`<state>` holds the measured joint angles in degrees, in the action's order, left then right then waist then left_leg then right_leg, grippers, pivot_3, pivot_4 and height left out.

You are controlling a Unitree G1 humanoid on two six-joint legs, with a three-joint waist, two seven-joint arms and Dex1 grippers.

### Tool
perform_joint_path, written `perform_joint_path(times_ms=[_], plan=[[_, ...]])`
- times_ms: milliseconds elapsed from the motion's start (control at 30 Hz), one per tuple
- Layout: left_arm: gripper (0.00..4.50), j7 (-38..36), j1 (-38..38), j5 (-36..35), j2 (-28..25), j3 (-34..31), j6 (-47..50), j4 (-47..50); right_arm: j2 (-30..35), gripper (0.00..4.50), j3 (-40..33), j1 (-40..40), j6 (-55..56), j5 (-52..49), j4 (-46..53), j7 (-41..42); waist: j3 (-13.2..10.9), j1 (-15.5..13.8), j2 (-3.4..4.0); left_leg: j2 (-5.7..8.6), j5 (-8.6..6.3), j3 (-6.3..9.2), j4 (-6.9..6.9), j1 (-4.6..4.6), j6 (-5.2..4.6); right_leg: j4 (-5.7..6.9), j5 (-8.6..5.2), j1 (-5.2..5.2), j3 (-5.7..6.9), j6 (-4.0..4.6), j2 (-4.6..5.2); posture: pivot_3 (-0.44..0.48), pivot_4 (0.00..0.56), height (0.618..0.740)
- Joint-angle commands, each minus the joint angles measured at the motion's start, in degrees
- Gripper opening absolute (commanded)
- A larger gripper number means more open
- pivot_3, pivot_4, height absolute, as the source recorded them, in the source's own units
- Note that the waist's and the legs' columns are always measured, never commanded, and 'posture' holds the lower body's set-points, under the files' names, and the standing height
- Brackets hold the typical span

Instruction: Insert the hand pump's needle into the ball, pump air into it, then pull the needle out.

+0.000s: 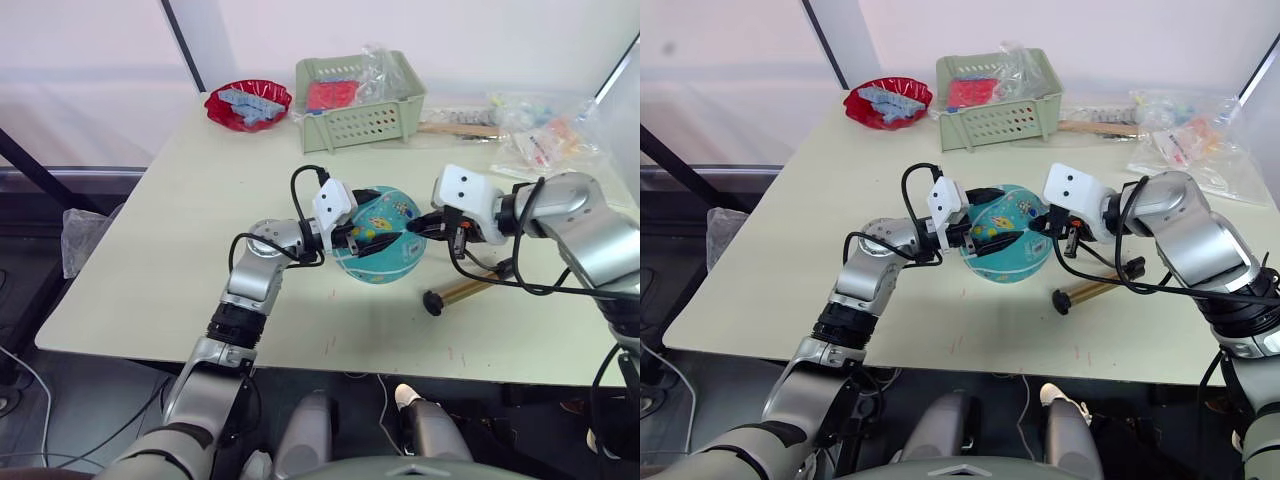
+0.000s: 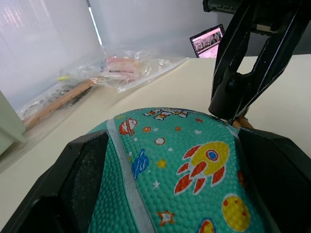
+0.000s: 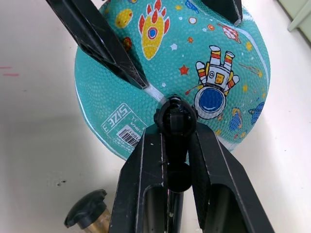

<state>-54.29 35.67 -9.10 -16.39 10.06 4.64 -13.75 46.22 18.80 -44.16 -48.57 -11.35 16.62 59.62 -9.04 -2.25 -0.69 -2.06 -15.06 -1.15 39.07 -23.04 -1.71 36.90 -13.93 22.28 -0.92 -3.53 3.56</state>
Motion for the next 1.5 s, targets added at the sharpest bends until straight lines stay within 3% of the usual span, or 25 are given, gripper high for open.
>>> perform_joint_path(times_ms=[33, 267, 1100, 1500], plan=[[4.50, -0.1, -2.7, 3.9, 0.0, 4.7, 3.6, -6.6, 1.2, 0.08, -7.7, -2.6, 0.7, -3.3, 5.2, 0.2, 0.0, -0.1, 0.00, 0.01, 0.00, 0.01, 0.00, -0.05, 0.00, -0.01, 0.00, 0.03, 0.01, 0.00, 0.01, 0.000, 0.150, 0.736], [4.50, -0.3, -2.8, 4.2, 0.0, 4.8, 3.5, -7.3, 3.3, 0.08, -10.4, -2.0, 0.6, -5.9, 6.0, -0.2, 0.0, -0.2, 0.03, 0.17, 0.00, 0.22, 0.13, -0.78, 0.00, -0.05, 0.06, 0.57, 0.19, -0.12, 0.06, 0.000, 0.150, 0.736], [4.50, 0.9, -3.7, 4.5, -0.2, 6.5, 6.5, -7.2, 8.9, 0.08, -11.8, -1.1, 0.0, -11.7, 9.8, -2.8, -0.1, -0.1, 0.10, 0.22, -0.01, 0.21, 0.06, -0.82, -0.01, -0.13, 0.11, 0.59, 0.18, -0.32, 0.10, 0.000, 0.150, 0.736], [4.50, 3.3, -2.9, 8.0, 0.8, 11.6, 11.8, -8.5, 9.7, 0.08, -12.3, -0.1, 0.1, -12.0, 10.5, -3.0, 0.0, -0.2, 0.08, 0.71, -0.22, 0.10, 0.15, -0.70, -0.37, -0.19, 0.10, 0.55, -0.32, -0.93, 0.59, 0.000, 0.150, 0.736]])
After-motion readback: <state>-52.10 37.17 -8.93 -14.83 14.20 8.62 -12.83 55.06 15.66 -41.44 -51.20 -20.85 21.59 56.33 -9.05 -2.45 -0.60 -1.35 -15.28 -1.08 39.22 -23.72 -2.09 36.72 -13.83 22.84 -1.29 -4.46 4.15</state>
